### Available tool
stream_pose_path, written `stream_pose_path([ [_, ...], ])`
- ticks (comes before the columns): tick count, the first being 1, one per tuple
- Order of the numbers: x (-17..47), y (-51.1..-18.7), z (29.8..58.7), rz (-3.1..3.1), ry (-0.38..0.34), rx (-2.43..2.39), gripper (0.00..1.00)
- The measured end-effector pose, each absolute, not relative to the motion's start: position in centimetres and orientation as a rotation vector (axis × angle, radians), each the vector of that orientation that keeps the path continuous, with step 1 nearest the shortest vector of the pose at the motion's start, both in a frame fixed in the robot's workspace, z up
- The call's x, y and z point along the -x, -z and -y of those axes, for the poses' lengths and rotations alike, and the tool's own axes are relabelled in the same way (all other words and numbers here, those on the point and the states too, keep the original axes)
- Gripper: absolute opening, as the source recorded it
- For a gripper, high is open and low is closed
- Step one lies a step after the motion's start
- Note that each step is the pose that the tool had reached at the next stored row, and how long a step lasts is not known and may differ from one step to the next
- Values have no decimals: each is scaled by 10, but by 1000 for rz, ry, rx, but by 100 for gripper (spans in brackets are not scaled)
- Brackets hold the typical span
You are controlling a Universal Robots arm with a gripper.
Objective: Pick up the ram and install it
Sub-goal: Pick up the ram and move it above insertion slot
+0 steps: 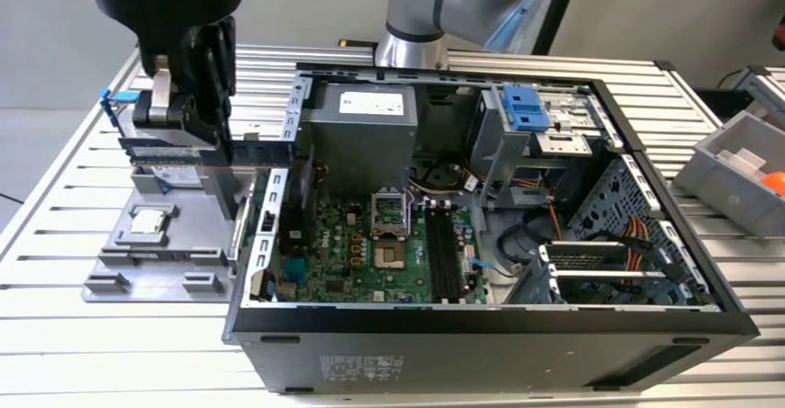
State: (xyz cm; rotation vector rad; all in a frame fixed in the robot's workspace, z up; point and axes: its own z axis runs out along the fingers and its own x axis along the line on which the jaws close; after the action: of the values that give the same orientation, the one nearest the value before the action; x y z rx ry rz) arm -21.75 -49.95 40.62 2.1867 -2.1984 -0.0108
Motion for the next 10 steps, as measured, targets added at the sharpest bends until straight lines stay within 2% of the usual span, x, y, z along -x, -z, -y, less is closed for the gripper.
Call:
stream_pose_path([
  [10,203,-406,500,2199,11,-2187,0],
])
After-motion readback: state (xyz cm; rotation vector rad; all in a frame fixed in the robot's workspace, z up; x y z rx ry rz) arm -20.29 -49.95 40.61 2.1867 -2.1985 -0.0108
